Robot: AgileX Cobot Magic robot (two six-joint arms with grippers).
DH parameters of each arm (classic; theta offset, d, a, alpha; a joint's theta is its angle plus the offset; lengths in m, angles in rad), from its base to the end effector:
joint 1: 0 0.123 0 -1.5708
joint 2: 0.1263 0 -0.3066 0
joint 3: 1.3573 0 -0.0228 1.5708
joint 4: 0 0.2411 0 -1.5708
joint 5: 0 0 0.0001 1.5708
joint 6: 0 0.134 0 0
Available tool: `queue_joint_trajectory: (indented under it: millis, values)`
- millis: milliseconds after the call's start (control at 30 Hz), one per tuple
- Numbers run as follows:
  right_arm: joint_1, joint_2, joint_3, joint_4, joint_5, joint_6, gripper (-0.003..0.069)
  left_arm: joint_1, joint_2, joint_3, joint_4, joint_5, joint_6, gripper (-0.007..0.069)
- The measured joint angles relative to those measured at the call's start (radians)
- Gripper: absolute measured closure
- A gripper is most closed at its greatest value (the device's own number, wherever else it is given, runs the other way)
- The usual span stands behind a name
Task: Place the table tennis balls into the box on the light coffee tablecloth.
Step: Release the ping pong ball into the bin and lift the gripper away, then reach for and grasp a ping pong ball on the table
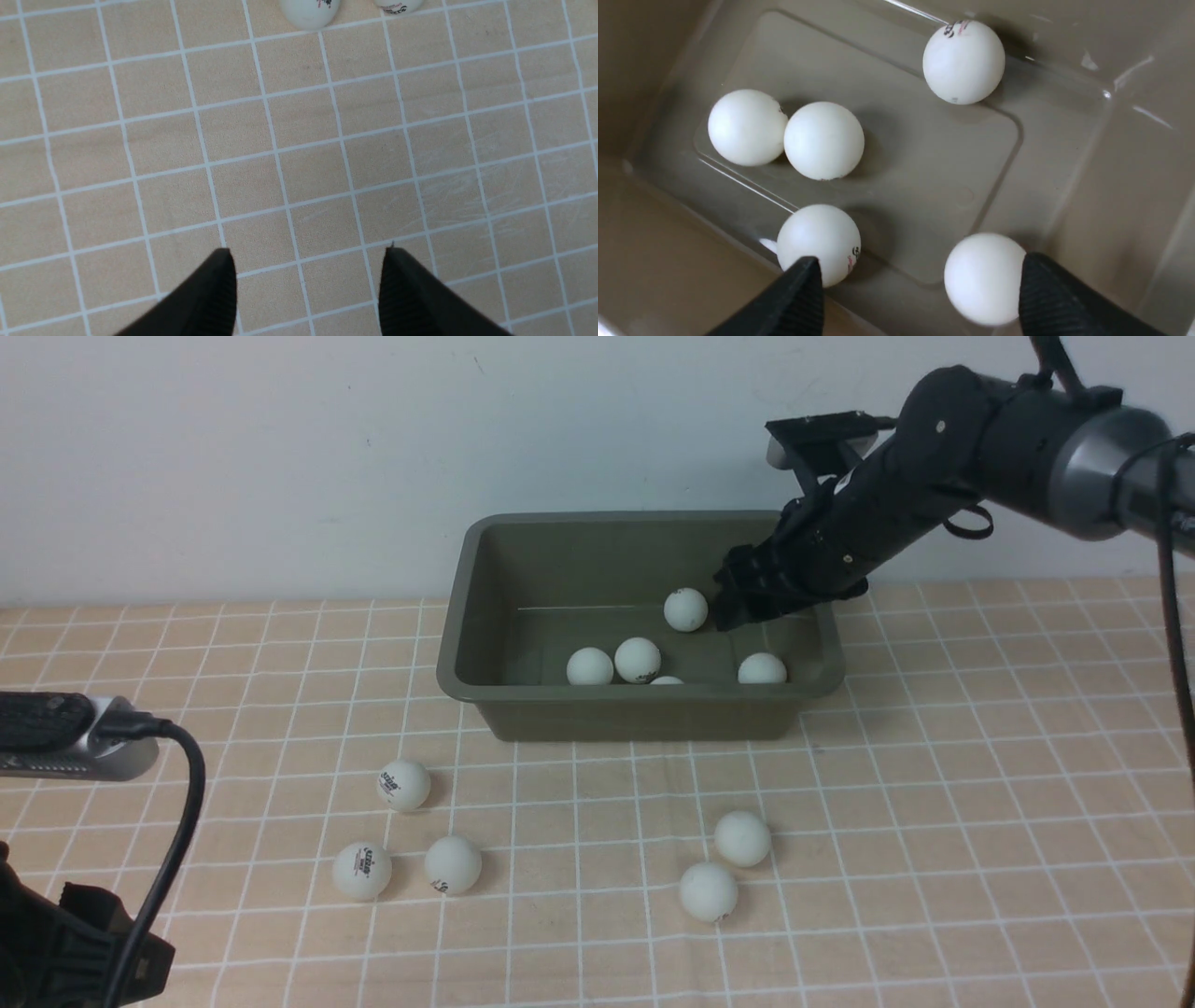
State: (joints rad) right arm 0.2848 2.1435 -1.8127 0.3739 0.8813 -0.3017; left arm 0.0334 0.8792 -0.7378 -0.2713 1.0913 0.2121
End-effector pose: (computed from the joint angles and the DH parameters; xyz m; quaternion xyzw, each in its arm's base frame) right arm 0.4656 0.1757 0.2077 -0.1970 0.9415 0.1642 0.2186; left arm 0.1342 -0.0274 0.2738 0.0509 0.9678 -0.1039 0.2235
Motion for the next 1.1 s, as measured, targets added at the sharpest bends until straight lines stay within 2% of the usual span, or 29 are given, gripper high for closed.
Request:
queue_joint_trajectory:
  millis: [133,300,400,700,833,1067,1100]
  values:
    - [0.000,0.001,-0.072,0.005,0.052,0.000,0.0143,0.000,0.000,0.000,0.000,0.002,0.000,0.0281]
    - [0.000,0.001,-0.255,0.008,0.274,0.009,0.0142,0.000,0.000,0.000,0.000,0.003,0.000,0.0281]
    - [0.000,0.001,-0.336,0.010,0.345,0.033,0.0142,0.000,0.000,0.000,0.000,0.003,0.000,0.0281]
    - [0.009,-0.035,-0.353,-0.001,0.370,0.119,0.0195,0.000,0.000,0.000,0.000,0.021,0.000,0.0281]
    - [0.039,-0.109,-0.255,-0.004,0.369,0.127,0.0218,0.000,0.000,0.000,0.000,0.045,0.000,0.0281]
    - [0.071,-0.331,0.103,-0.033,0.369,0.124,0.0228,0.000,0.000,0.000,0.000,0.055,0.000,0.0281]
    - [0.071,-0.385,0.206,-0.043,0.369,0.124,0.0228,0.000,0.000,0.000,0.000,0.055,0.000,0.0281]
